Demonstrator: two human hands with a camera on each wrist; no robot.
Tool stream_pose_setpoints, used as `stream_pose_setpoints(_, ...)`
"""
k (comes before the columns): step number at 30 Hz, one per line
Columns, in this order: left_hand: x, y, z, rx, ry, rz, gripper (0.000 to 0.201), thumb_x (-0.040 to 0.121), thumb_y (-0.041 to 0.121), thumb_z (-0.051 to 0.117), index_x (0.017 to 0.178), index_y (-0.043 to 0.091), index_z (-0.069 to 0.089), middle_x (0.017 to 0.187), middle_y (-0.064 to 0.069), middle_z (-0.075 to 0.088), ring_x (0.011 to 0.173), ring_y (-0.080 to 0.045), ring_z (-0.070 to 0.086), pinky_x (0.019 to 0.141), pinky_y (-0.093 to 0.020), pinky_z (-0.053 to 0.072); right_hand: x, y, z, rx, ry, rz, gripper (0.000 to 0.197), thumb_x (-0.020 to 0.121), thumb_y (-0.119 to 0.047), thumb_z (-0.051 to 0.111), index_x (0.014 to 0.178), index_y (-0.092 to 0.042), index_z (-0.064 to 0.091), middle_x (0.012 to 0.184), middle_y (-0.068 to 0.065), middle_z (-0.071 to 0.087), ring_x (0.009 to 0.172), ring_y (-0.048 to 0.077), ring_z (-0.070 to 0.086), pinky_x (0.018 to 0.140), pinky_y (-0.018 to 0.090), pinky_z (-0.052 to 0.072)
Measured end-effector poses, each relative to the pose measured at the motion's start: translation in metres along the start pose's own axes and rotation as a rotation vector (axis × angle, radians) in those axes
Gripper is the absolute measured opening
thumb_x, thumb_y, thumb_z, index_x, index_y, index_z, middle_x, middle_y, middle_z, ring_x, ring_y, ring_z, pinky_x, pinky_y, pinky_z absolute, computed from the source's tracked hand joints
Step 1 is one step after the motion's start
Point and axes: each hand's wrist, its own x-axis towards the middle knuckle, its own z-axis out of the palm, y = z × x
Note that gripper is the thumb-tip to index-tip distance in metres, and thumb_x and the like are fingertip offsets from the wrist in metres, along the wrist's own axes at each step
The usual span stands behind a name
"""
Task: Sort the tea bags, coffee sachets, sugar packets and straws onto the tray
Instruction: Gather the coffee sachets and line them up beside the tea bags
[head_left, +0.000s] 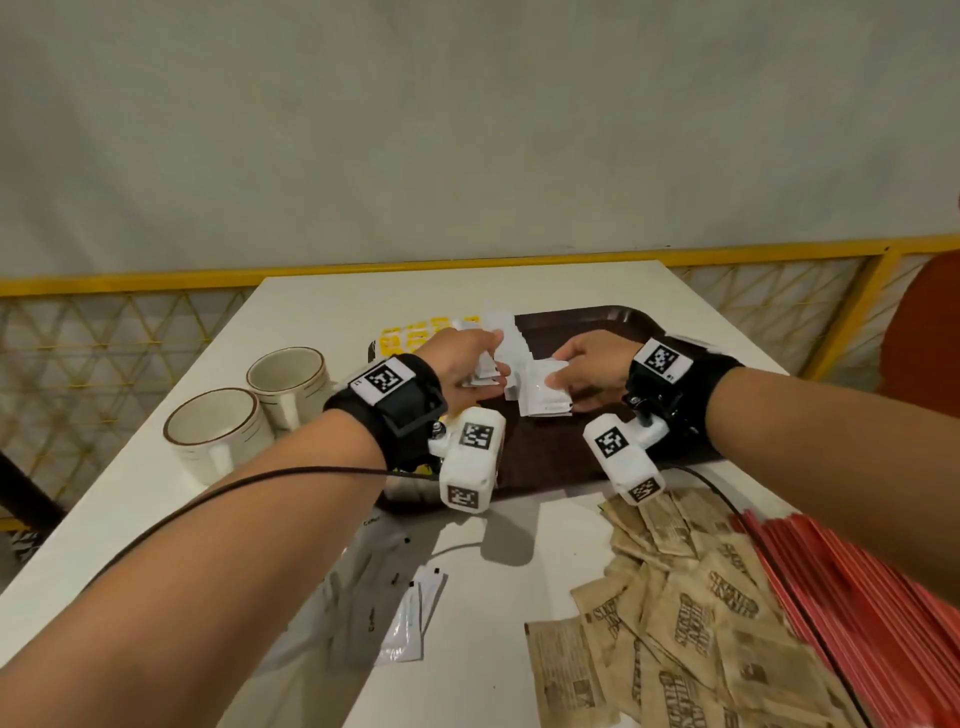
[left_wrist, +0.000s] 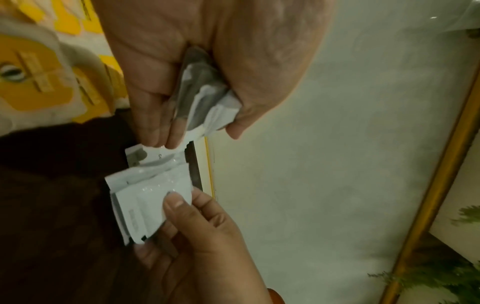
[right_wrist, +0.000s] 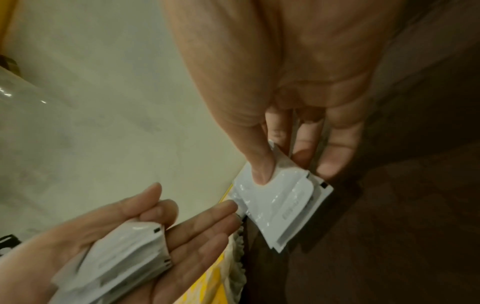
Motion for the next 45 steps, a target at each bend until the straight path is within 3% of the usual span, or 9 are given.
stream_pose_setpoints(5,0.012,-0.007,0.006,-0.024,0.038,-0.008,0.028,0.095,0.025,0.055,0.116,0.006,0.056,0.121,-0.016,0.059,0.091,-0.025,0.06,0.063,-0.029,0.051,0.016,0.001,0.007,-0.025,-0.022,-0.028,0.015,0.083,-0.003,0.07,0.083,-0.013,0.058,0.083,0.014,0.058,0.077,0.026,0.057,0.089,0.048,0.051)
stream_pose_setpoints(8,0.016,-0.01,0.006,-0.042,0.059,-0.017,0.037,0.094,0.027,0.056,0.125,0.007,0.054,0.128,-0.014,0.056,0.102,-0.025,0.06,0.064,-0.029,0.051,0.023,0.003,0.009,-0.009,-0.022,-0.052,0.02,0.08,0.0,0.072,0.087,-0.011,0.057,0.088,0.015,0.06,0.08,0.026,0.06,0.087,0.049,0.054)
stream_pose_setpoints(14,0.021,-0.012,0.003,-0.105,0.085,-0.037,0.046,0.093,0.028,0.06,0.133,0.008,0.047,0.137,-0.015,0.049,0.121,-0.03,0.053,0.076,-0.032,0.054,0.026,0.01,0.01,0.004,-0.008,-0.046,0.037,0.075,0.0,0.077,0.104,-0.01,0.056,0.086,0.005,0.056,0.077,0.017,0.062,0.064,0.028,0.057)
stream_pose_setpoints(17,0.021,-0.013,0.002,-0.125,0.071,-0.042,0.042,0.093,0.027,0.06,0.127,0.007,0.049,0.131,-0.015,0.053,0.115,-0.028,0.057,0.085,-0.035,0.052,0.024,0.012,0.008,0.008,-0.01,-0.037,0.047,0.071,-0.005,0.082,0.109,-0.012,0.054,0.098,0.011,0.061,0.09,0.023,0.066,0.062,0.028,0.056)
stream_pose_setpoints(21,0.016,-0.012,0.005,-0.123,0.023,-0.079,0.019,0.095,0.029,0.056,0.095,0.01,0.053,0.112,-0.015,0.061,0.088,-0.025,0.063,0.059,-0.03,0.054,0.019,0.014,0.006,0.068,-0.016,-0.028,0.052,0.069,0.004,0.08,0.113,-0.008,0.054,0.096,0.013,0.06,0.087,0.026,0.067,0.07,0.034,0.059)
stream_pose_setpoints(25,0.01,-0.011,0.012,-0.123,0.016,-0.069,0.018,0.097,0.026,0.052,0.104,0.009,0.051,0.096,-0.011,0.063,0.075,-0.021,0.063,0.039,-0.022,0.049,0.013,0.014,0.006,0.096,-0.014,-0.027,0.052,0.07,0.011,0.076,0.113,-0.006,0.054,0.093,0.011,0.057,0.081,0.025,0.064,0.066,0.033,0.059)
stream_pose_setpoints(35,0.004,-0.017,0.017,-0.113,0.048,-0.074,0.02,0.097,0.027,0.053,0.11,0.012,0.053,0.086,-0.006,0.062,0.073,-0.017,0.063,0.053,-0.027,0.048,0.007,0.017,0.01,0.049,-0.02,-0.093,0.047,0.07,0.011,0.076,0.111,-0.002,0.057,0.097,0.008,0.061,0.079,0.021,0.065,0.053,0.022,0.057)
stream_pose_setpoints(40,0.002,-0.02,0.017,-0.11,0.04,-0.079,0.041,0.096,0.028,0.055,0.131,0.008,0.049,0.103,-0.009,0.063,0.082,-0.02,0.064,0.062,-0.03,0.047,0.006,0.019,0.008,0.008,-0.027,-0.07,0.048,0.067,0.008,0.08,0.106,-0.004,0.055,0.094,0.007,0.056,0.079,0.021,0.062,0.055,0.027,0.059)
stream_pose_setpoints(45,-0.002,-0.023,0.018,-0.129,0.031,-0.084,0.039,0.096,0.028,0.055,0.129,0.007,0.05,0.103,-0.01,0.064,0.079,-0.021,0.066,0.047,-0.025,0.051,0.003,0.016,0.007,-0.04,-0.035,-0.076,0.048,0.068,0.009,0.079,0.108,-0.003,0.056,0.091,0.008,0.057,0.074,0.018,0.062,0.047,0.02,0.054)
